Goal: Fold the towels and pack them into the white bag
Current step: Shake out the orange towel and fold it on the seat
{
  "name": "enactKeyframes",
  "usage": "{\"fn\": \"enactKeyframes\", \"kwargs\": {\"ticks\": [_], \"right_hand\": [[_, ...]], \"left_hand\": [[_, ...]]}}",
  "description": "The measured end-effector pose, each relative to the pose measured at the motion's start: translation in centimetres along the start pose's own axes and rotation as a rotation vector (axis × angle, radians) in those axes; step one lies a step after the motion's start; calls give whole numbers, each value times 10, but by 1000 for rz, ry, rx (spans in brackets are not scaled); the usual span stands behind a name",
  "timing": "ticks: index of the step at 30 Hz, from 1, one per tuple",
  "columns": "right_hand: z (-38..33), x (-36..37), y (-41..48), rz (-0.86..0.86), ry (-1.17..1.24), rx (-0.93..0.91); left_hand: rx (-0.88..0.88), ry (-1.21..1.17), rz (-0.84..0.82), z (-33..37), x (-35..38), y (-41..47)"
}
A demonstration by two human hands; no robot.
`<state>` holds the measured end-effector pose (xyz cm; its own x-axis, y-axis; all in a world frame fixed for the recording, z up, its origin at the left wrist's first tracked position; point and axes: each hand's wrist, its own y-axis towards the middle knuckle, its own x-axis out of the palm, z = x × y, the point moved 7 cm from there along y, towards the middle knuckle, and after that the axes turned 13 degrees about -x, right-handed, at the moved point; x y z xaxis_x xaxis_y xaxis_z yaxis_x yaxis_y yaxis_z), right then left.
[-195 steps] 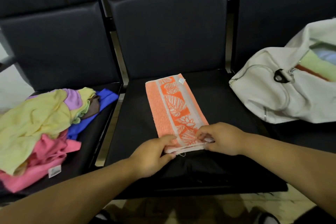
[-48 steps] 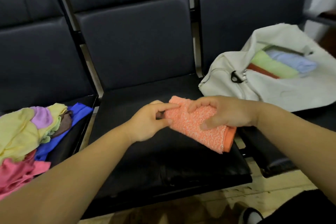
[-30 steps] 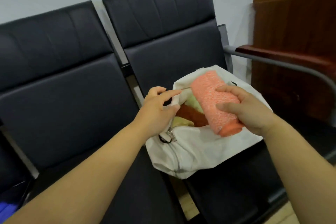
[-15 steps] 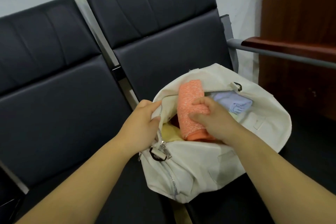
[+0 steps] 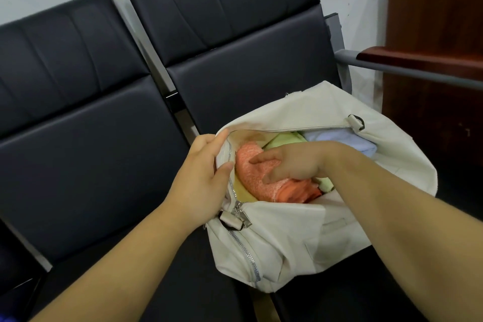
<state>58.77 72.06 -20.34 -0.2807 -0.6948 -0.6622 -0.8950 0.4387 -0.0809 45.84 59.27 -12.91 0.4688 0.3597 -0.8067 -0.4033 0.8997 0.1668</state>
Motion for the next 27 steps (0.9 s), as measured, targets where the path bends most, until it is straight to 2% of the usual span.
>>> {"fn": "enactKeyframes", "kwargs": {"ticks": [8,10,12,15,16,20,27], "right_hand": [[17,-7,14,-121,-260,68],[23,-6,15,-127,-306,72],[25,-11,16,-59,-365,46],[11,-17,10,239,-268,-79],[9,-8,8,254,-233,-109],[27,42,1,151,-234,-62],[23,42,-8,151,-185,-12]], "left_hand": [[13,26,-3,2,-4,-3],[8,35,-17,1,-3,-4],[2,48,-45,1,0,-4],[-4,68,-69,0,2,-2],[-8,77,-76,0,3,-1],[-12,116,-130,1,13,-2],[-43,198,-162,2,18,-4]]}}
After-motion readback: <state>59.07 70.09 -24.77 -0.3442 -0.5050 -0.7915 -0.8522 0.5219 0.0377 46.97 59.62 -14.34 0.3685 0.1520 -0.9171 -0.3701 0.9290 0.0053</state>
